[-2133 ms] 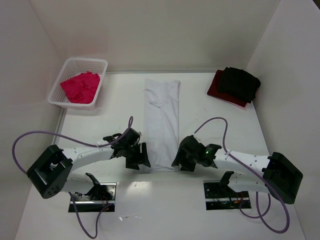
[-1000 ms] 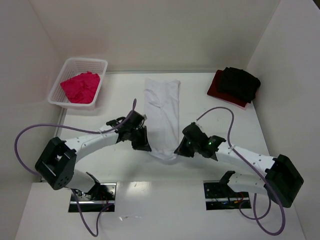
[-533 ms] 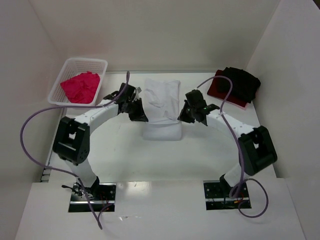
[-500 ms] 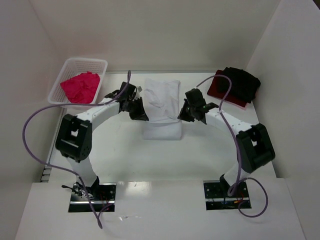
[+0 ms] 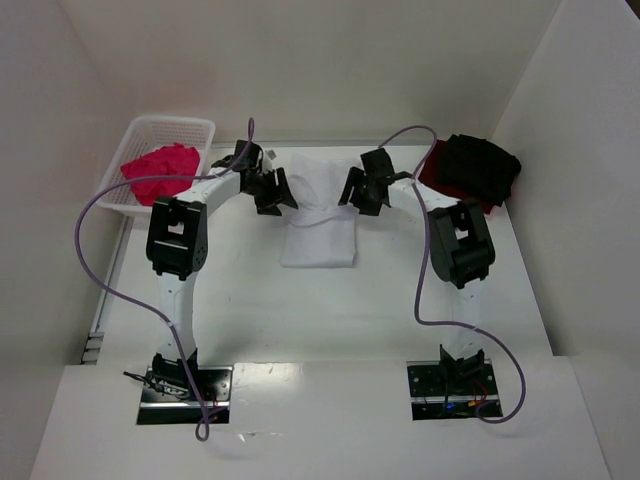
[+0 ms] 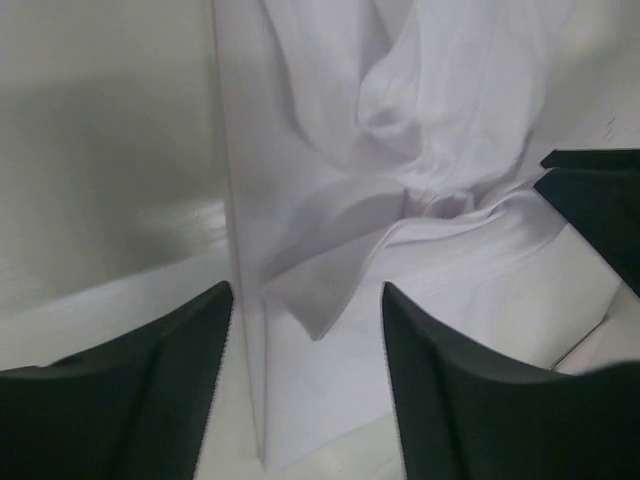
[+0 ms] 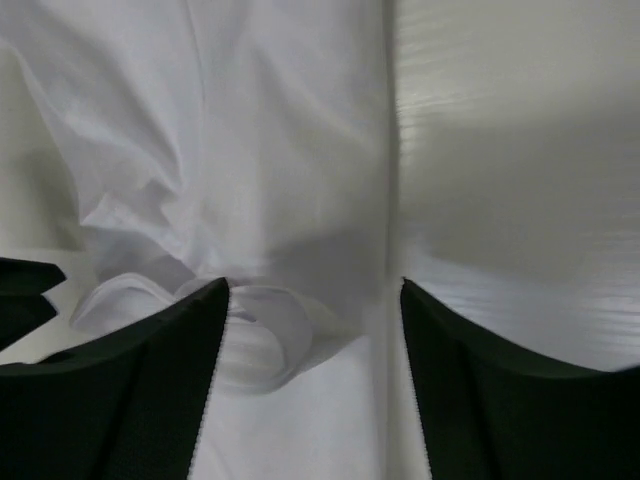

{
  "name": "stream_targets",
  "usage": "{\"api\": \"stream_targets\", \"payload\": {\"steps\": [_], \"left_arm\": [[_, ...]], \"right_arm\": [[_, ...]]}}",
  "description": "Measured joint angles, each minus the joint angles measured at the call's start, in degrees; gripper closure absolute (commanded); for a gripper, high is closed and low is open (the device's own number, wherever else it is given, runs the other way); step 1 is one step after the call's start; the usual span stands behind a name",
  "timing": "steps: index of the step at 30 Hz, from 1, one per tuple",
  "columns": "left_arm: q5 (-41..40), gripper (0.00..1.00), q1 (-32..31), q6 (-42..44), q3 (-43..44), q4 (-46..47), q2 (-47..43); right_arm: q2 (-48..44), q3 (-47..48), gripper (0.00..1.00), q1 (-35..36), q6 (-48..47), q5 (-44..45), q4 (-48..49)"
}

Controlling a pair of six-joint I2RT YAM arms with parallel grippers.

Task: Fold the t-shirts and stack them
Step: Fold the folded rectangular tshirt in 1/3 of the way

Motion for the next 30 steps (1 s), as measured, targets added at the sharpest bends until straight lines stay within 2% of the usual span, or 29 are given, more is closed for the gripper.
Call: {"api": "stream_targets", "payload": {"steps": [2,3,4,6,7,9,10,11,12,14,16,20,22,30], "left_arm": [[0.33,0.23,0.15,-0.09,1.55,-0.02,0.35],[0.44,0.16,0.13,-0.02,1.99,-0.17,0.35],[0.68,0.13,0.15,0.02,2.34,-0.11,0.31],[0.83,0.13,0.13,-0.13,2.49,0.22,-0.07],[0.79,0.15,0.13,-0.2,2.25,0.24,-0.42],[0.76,0.23,0.11,-0.24,0.66,0.72,-2.21],[0.81,0.29,0.11,-0.28,-0.74,0.92,-3.61],[0.92,0.39,0.11,-0.39,-2.43,1.2,-5.4],[1.18,0.58,0.09,-0.48,-4.66,2.25,-7.5],[1.9,0.75,-0.17,-1.22,-9.18,3.45,-11.87],[2.62,0.89,-0.87,-1.86,-12.39,4.72,-14.93],[4.79,0.92,-4.13,-2.43,-17.86,7.82,-16.65],[5.35,0.93,-5.7,-3.17,-19.89,8.24,-16.0],[3.41,0.95,-7.78,-4.46,-20.39,9.92,-9.57]], "right_arm": [[0.52,0.98,0.2,-0.79,-0.31,0.31,-0.52],[0.5,1.22,0.19,-1.27,-0.48,0.46,-0.66],[0.24,1.4,0.18,-1.77,-0.5,0.74,-0.61],[-0.68,1.36,0.18,-2.56,-0.48,1.36,-0.59],[-1.66,1.11,0.25,-2.75,-0.5,1.62,-0.48],[-4.66,-0.28,0.41,-3.28,-0.85,2.03,-0.26],[-6.8,-1.57,0.61,-3.43,-0.92,1.99,0.33],[-9.07,-3.02,0.71,-3.48,-1.29,1.92,1.11],[-11.63,-4.79,0.79,-3.48,-1.11,1.44,1.57],[-16.24,-8.17,0.96,-3.48,-1.05,0.96,2.75],[-19.39,-10.88,0.97,-3.48,-0.96,-0.02,3.54],[-21.44,-16.31,0.97,-3.3,-0.85,-1.51,4.87],[-21.44,-19.04,0.92,-3.21,-0.66,-1.95,4.79],[-21.44,-21.4,0.87,-2.8,-0.33,-2.54,4.09]]}}
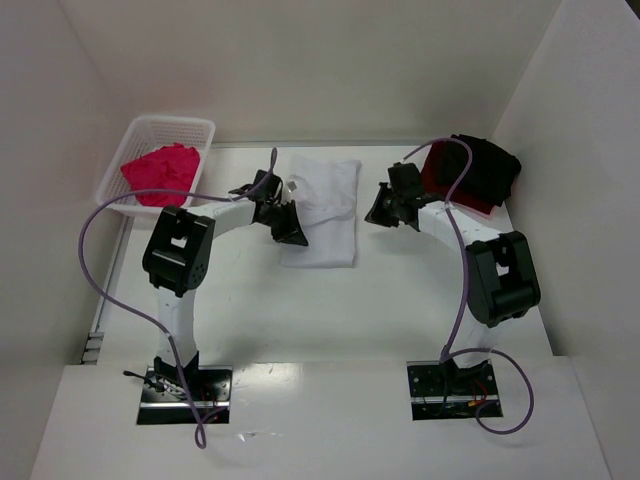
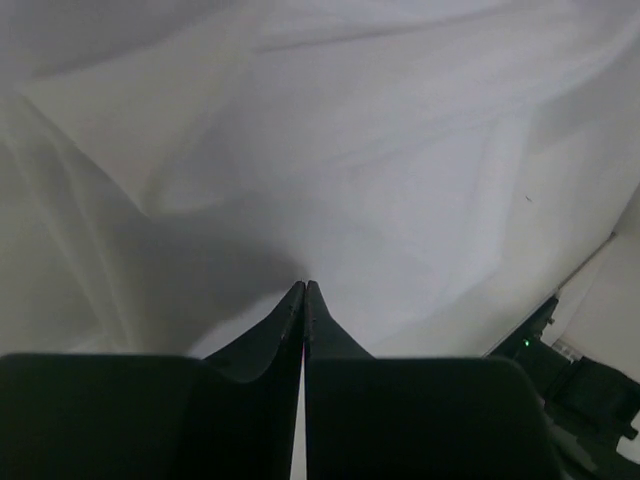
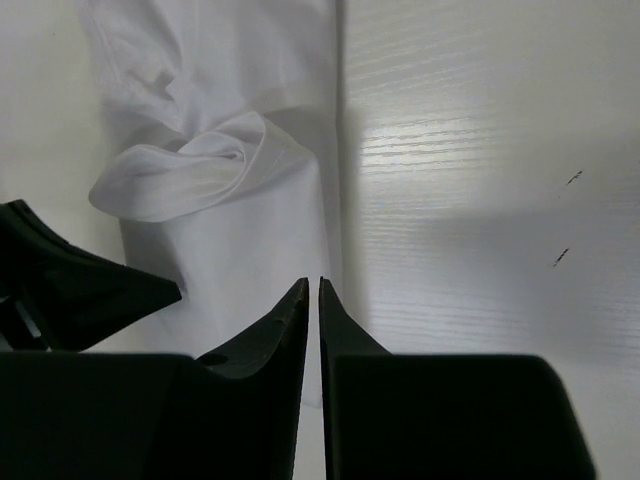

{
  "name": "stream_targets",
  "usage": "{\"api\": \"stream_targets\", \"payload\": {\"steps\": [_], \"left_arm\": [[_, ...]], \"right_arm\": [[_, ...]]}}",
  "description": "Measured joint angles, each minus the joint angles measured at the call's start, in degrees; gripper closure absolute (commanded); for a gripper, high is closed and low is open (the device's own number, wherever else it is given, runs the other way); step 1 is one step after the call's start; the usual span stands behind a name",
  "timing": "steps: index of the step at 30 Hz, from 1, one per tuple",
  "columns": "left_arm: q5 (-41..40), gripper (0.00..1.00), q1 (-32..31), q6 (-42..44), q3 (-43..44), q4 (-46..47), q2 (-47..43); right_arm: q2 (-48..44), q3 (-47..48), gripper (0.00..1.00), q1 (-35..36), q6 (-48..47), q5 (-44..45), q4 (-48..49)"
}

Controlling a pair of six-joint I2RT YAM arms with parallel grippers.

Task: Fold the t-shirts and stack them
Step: Fold the folded rectangular tshirt in 1/3 of the way

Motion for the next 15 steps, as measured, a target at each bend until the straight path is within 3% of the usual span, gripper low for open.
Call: {"api": "stream_targets", "payload": {"steps": [9,15], "left_arm": [[-4.87,0.92,2.69,-2.21,9.31,1.68,7.39],[-6.47,0.85,4.31,-3.52,17.11,2.99,10.71]], "right_arm": [[1.84,2.97,0.87,0.02,0.13,-0.02,-0.2],[3.39,4.57,0.86,0.02,0.52,0.0,-0.17]]}}
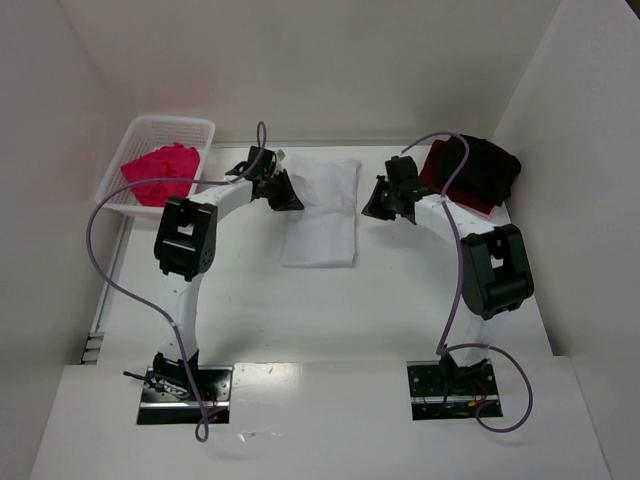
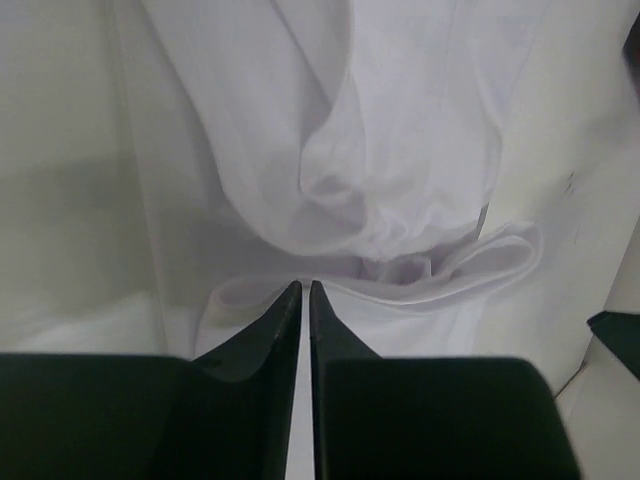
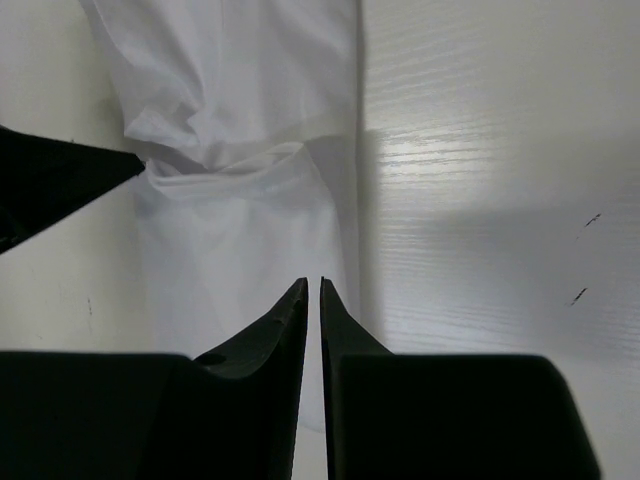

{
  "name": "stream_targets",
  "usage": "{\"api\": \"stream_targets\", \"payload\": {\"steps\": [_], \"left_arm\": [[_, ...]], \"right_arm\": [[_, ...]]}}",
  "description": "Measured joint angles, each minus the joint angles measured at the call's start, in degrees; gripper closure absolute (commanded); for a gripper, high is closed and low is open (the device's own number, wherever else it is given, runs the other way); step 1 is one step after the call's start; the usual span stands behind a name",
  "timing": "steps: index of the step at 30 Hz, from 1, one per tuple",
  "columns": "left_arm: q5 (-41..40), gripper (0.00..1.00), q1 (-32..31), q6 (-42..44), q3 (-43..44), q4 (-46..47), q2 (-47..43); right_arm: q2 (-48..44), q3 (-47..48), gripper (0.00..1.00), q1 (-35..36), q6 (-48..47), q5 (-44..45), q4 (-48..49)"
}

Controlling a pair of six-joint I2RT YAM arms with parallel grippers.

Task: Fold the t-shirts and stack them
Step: Fold the folded rectangular tshirt in 1/3 of the way

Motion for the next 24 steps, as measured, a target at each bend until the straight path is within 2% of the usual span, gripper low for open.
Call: {"api": "stream_targets", "payload": {"steps": [3,4,5,6,7,8,9,12,16,20,24], "left_arm": [[-0.28,0.72,0.79,-0.46,2.34,0.46,1.36],[-0.39,0.56,1.03,-0.9,2.64,0.5,1.46],[-0.46,0.47,1.22,-0.87,2.8,0.46,1.49],[-0.59,0.41,1.51,-0.98,2.84,0.46,1.42],[-0.81,0.35,1.77,-0.92,2.84,0.44,1.29],[-1.05,0.24,1.99,-0.87,2.71,0.33,1.09],[-1.29,0.2,2.27,-0.7,1.97,0.35,0.37],[-1.4,0.17,3.37,0.07,-3.43,-0.42,-4.66],[-0.39,0.17,4.59,0.68,-13.03,-1.05,-15.13],[0.57,0.2,4.31,1.73,-21.38,-0.57,-23.52],[1.29,0.25,2.49,1.73,-28.85,0.24,-25.73]], "right_arm": [[0.0,0.0,0.78,0.0,0.35,0.0,0.0],[-0.02,-0.04,0.68,0.0,0.46,-0.02,0.09],[-0.02,-0.11,0.61,0.0,0.66,-0.07,0.11],[-0.11,-0.31,0.56,0.0,0.83,-0.09,0.15],[-0.37,-0.9,0.45,0.0,0.79,-0.17,0.44],[-0.87,-1.77,0.38,0.0,0.79,-0.39,0.59],[-1.42,-2.8,0.34,0.0,0.76,-0.61,0.7],[-3.06,-6.29,0.3,0.0,0.07,-2.38,0.83],[-4.7,-11.58,0.3,0.48,-0.09,-5.14,1.27],[-5.49,-15.5,0.32,4.07,-0.15,-6.71,1.27],[-5.49,-16.57,0.37,8.59,0.02,-7.67,1.57]]}}
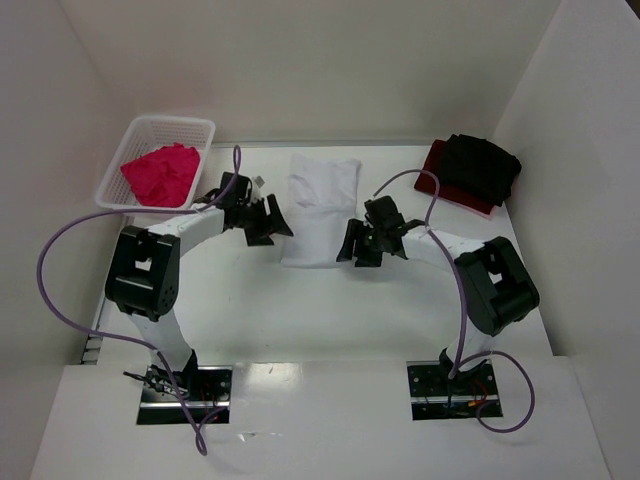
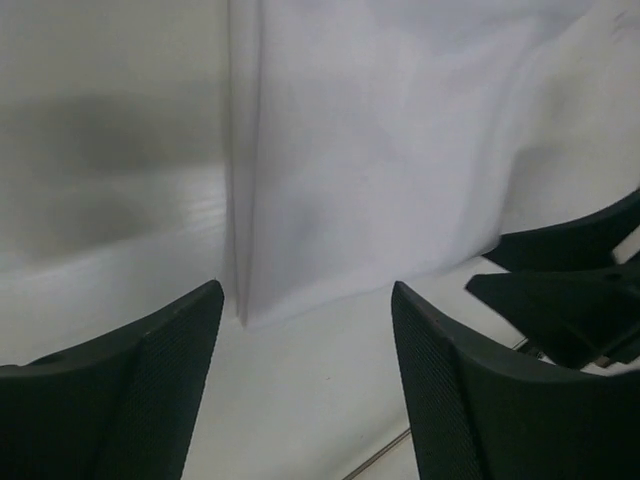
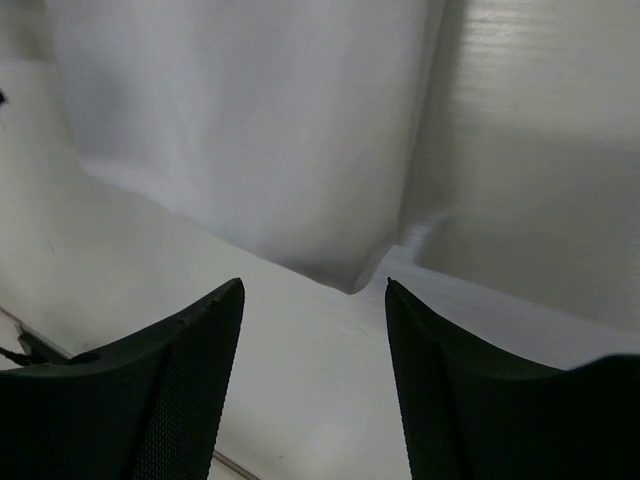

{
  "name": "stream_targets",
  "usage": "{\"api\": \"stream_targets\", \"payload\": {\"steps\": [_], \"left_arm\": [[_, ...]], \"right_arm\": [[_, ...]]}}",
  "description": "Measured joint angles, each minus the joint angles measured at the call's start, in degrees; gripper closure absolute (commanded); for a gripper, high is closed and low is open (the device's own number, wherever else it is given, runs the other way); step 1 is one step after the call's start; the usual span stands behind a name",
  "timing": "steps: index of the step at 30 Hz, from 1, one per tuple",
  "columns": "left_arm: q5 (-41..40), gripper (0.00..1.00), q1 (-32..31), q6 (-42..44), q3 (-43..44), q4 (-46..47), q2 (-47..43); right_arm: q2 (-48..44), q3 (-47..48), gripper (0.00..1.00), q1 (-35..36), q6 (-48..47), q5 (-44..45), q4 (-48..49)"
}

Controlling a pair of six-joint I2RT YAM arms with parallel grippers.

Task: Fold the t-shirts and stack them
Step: Fold the folded rectangular tshirt in 1/3 of the way, then grab one side of the 2/3 rectangular tshirt with both arms

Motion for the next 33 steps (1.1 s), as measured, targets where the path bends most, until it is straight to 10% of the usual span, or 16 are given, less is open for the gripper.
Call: {"api": "stream_targets", "payload": {"steps": [14,21,30,33], "left_arm": [[1.42,0.5,-0.7,-0.07,-7.85,1.57,1.18],[3.54,0.45,-0.7,-0.15,-8.33,2.91,2.58],[4.63,1.0,-0.81,-0.17,-9.55,3.69,4.0],[4.63,1.0,-1.44,-0.11,-9.55,3.96,4.0]], "right_arm": [[0.09,-0.9,0.55,0.94,1.44,1.81,1.81],[3.02,-0.87,0.59,1.07,1.57,2.1,2.38],[3.85,-0.83,0.93,1.51,2.12,2.36,2.47],[3.85,-0.83,1.0,1.55,2.23,2.82,2.51]]}}
